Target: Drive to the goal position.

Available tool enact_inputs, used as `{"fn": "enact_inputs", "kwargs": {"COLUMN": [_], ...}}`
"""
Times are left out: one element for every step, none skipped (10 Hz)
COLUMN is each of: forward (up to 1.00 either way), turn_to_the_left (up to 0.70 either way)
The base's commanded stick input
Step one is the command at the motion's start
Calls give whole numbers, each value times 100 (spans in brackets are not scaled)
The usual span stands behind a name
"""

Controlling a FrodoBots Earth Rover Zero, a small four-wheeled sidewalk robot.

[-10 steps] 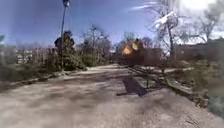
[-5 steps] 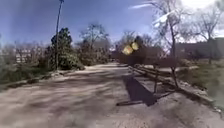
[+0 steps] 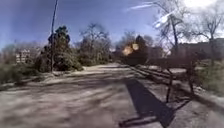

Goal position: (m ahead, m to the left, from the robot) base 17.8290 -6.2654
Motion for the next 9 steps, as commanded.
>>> {"fn": "enact_inputs", "kwargs": {"forward": [100,100,100,100,100,100,100,100,100], "turn_to_the_left": [0,0,0,0,0,0,0,0,0]}}
